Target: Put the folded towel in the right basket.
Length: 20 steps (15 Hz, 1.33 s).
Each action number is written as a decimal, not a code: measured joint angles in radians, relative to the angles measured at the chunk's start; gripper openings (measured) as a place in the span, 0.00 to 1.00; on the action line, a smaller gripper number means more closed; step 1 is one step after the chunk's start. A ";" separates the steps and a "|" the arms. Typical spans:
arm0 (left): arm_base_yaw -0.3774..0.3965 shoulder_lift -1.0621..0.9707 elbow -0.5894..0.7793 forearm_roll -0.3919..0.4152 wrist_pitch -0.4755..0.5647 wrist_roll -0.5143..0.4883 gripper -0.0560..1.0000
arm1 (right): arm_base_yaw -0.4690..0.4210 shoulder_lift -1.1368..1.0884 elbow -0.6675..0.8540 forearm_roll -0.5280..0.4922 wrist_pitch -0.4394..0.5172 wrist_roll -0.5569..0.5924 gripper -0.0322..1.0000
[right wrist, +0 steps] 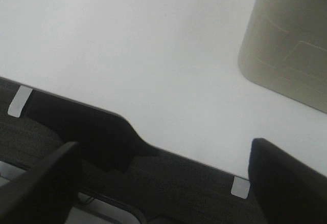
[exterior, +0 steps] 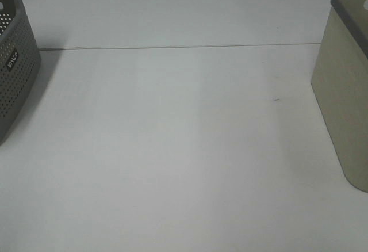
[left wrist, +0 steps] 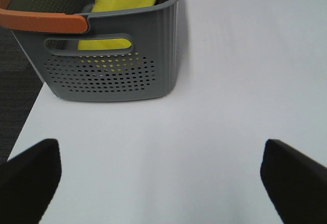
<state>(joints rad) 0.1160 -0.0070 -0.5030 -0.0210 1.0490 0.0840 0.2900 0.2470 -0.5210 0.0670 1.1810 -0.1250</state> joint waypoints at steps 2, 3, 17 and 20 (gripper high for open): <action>0.000 0.000 0.000 0.000 0.000 0.000 0.99 | 0.000 0.000 0.004 0.029 -0.020 -0.054 0.86; 0.000 0.000 0.000 0.000 0.000 0.000 0.99 | 0.000 0.000 0.004 0.031 -0.027 -0.066 0.86; 0.000 0.000 0.000 0.000 0.000 0.000 0.99 | -0.010 0.000 0.063 -0.045 -0.065 0.061 0.86; 0.000 0.000 0.000 0.000 0.000 0.000 0.99 | -0.120 -0.013 0.063 -0.042 -0.068 0.061 0.86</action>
<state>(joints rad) 0.1160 -0.0070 -0.5030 -0.0210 1.0490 0.0840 0.1700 0.2340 -0.4580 0.0250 1.1130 -0.0640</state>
